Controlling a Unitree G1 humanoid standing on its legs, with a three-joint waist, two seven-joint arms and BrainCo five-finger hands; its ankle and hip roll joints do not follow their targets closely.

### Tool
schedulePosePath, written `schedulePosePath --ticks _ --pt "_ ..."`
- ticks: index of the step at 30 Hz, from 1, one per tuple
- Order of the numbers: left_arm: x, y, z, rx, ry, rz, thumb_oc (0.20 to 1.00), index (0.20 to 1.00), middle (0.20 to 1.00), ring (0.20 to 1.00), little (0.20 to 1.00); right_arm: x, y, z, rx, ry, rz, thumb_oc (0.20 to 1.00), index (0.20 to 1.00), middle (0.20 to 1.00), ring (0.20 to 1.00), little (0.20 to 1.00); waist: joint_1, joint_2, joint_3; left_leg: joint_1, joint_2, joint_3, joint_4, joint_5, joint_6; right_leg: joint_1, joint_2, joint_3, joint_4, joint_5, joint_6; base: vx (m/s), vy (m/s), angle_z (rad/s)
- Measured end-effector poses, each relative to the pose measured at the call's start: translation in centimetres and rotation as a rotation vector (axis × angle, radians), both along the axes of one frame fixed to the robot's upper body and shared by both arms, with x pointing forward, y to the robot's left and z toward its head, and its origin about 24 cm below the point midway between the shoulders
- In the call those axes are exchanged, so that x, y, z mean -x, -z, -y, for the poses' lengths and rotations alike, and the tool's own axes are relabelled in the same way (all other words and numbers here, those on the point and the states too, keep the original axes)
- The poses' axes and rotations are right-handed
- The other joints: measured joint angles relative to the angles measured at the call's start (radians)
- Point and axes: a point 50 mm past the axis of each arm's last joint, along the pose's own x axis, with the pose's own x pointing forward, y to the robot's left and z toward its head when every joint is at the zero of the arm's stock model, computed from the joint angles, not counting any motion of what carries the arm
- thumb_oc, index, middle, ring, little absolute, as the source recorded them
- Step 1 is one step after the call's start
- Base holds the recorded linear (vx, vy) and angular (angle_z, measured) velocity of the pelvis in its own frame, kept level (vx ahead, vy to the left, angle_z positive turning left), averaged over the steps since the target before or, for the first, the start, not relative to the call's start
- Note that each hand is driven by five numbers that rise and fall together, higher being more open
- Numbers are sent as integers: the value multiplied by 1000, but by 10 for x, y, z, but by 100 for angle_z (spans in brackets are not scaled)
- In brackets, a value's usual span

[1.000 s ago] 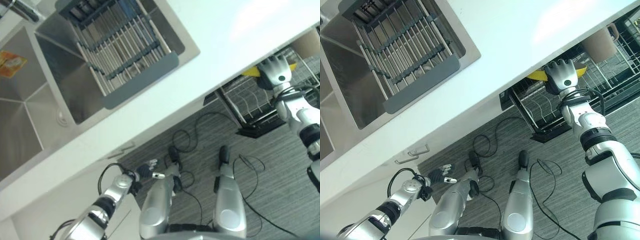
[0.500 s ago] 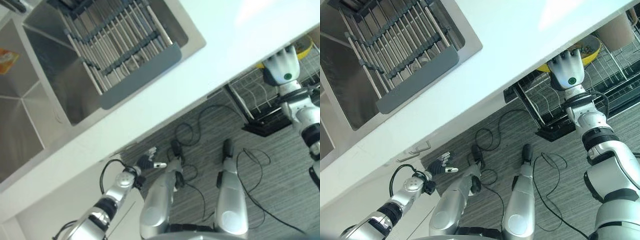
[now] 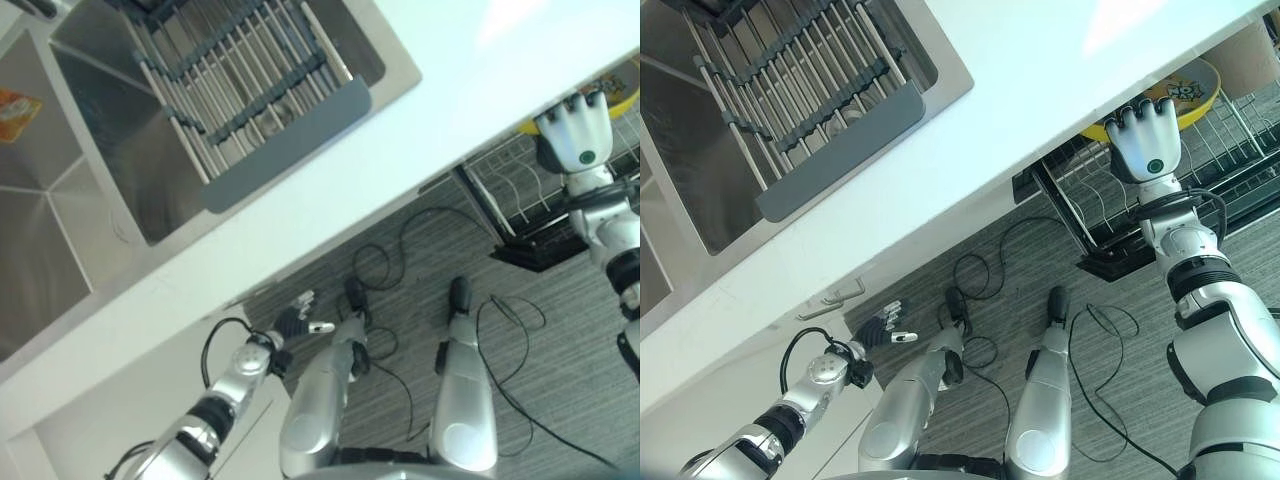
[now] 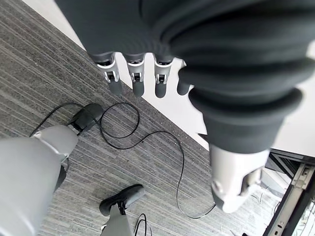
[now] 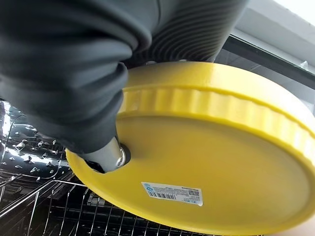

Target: Place the dishes in the dishwasher.

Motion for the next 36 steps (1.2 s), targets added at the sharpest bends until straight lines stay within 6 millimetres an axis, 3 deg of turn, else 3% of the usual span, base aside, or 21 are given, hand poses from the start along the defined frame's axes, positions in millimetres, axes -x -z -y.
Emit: schedulePosePath --ticks 17,20,23,24,25,29,32,36 --pt "2 -4 3 -1 43 13 1000 1000 1000 1000 1000 -3 -6 0 -93 -16 -40 200 200 200 200 200 17 1 0 -27 0 -1 2 8 6 -30 -1 -1 11 2 1 3 -4 0" --pt "2 -2 2 -5 40 6 1000 1000 1000 1000 1000 -25 -5 -16 -505 -21 -210 200 200 200 200 200 20 3 -2 -37 3 -1 2 18 3 -50 -2 0 27 4 0 -44 -44 -1" --pt "2 -2 3 -1 47 2 1000 1000 1000 1000 1000 -29 -17 -13 -643 -28 -257 200 200 200 200 200 21 4 -3 -49 7 -4 2 23 -1 -60 1 -5 30 6 -3 16 -12 3" --pt "2 -3 3 -1 46 3 1000 1000 1000 1000 1000 -30 -26 -8 -741 -53 -275 633 633 633 633 633 18 5 -3 -48 7 -3 2 25 -1 -62 0 -5 34 7 -3 73 9 -3" --pt "1 -3 3 -1 47 4 1000 1000 1000 1000 1000 -30 -30 -6 -793 -66 -297 1000 1000 1000 1000 1000 16 5 -3 -47 7 -2 1 25 -2 -62 0 -5 34 8 -3 72 9 -4" --pt "0 -5 13 26 59 8 1000 1000 1000 1000 1000 -41 -27 -12 -1043 -144 -543 1000 1000 1000 1000 1000 19 10 -6 -36 8 0 0 31 -6 -52 0 -5 35 14 -5 -5 37 1" --pt "0 -5 14 30 57 2 1000 1000 1000 1000 1000 -47 -16 -25 -1061 -126 -627 1000 1000 1000 1000 1000 23 13 -8 -39 8 -1 0 32 -6 -53 0 -7 33 15 -5 0 0 0" --pt "-1 -6 15 46 47 0 1000 1000 1000 1000 1000 -47 -15 -26 -1071 -111 -634 1000 1000 1000 1000 1000 34 13 -9 -41 8 -2 0 32 -6 -53 0 -9 32 15 -5 0 0 0"
